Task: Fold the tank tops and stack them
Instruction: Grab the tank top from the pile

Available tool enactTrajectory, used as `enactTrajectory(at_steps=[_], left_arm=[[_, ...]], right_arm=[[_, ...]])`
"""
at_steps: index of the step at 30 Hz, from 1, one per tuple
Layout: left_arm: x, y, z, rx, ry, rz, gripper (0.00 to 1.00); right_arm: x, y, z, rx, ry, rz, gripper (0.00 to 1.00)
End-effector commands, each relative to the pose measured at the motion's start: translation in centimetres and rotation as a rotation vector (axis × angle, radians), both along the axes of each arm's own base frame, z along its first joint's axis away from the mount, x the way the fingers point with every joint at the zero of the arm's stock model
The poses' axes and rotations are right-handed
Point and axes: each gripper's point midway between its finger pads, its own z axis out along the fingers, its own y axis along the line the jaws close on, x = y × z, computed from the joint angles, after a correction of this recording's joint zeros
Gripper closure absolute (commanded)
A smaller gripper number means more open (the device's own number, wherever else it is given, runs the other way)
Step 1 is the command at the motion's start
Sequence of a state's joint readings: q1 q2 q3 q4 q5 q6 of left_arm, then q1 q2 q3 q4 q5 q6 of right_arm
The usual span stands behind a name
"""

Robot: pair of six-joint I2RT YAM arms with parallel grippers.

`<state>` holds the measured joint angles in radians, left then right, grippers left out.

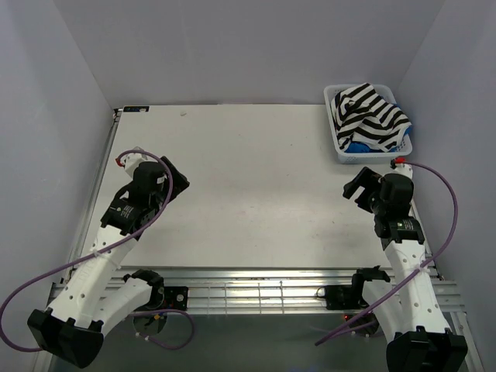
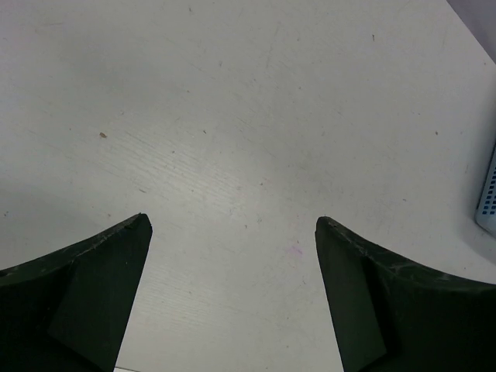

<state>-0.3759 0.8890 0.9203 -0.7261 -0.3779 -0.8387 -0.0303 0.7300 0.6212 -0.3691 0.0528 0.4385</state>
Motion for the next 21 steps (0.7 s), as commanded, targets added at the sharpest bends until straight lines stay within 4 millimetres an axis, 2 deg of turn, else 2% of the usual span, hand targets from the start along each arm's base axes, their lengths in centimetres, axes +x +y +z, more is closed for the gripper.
enactTrajectory(at_steps=[1, 4, 7, 8, 10, 14, 15, 17, 18, 19, 20, 21], left_arm=[[-0.4, 0.4, -0.9, 0.008, 0.021, 0.013, 0.02], [-0.3, 0.0, -1.1, -0.003, 0.031, 0.004, 0.02], [0.1, -0.3, -1.4, -0.002, 0.047, -0.004, 0.02], [0.3, -0.4, -1.4, -0.001, 0.049, -0.004, 0.02], [0.6, -0.5, -1.7, 0.005, 0.060, -0.009, 0.02], [1.4, -0.9, -1.7, 0.010, 0.058, -0.020, 0.02], [1.6, -1.0, -1.5, 0.009, 0.051, -0.021, 0.02], [1.9, -1.0, -1.3, 0.018, 0.050, -0.020, 0.02], [2.0, -0.9, -1.3, 0.022, 0.049, -0.018, 0.02], [2.1, -0.9, -1.3, 0.022, 0.045, -0.014, 0.02], [2.2, -0.9, -1.3, 0.025, 0.045, -0.015, 0.02], [2.3, -0.9, -1.3, 0.025, 0.044, -0.013, 0.02]], right_arm=[[1.6, -0.1, 3.4, -0.023, -0.099, 0.009, 0.10], [2.6, 1.4, 4.6, 0.016, -0.148, 0.087, 0.10], [4.6, 1.5, 5.7, -0.006, -0.172, 0.116, 0.10], [5.6, 1.5, 7.9, -0.021, -0.203, 0.125, 0.10], [7.4, 1.2, 6.9, -0.044, -0.109, 0.137, 0.10], [11.9, -0.3, 7.8, -0.091, -0.067, 0.075, 0.10], [13.8, -0.8, 7.6, -0.101, -0.047, 0.056, 0.10], [15.5, -1.5, 7.4, -0.120, -0.013, 0.025, 0.10], [17.0, -1.7, 5.7, -0.125, 0.035, 0.018, 0.10], [18.5, -2.0, 7.0, -0.132, 0.010, 0.003, 0.10], [19.4, -2.2, 7.0, -0.136, 0.011, -0.005, 0.10], [21.2, -2.3, 6.7, -0.134, 0.018, -0.015, 0.10]])
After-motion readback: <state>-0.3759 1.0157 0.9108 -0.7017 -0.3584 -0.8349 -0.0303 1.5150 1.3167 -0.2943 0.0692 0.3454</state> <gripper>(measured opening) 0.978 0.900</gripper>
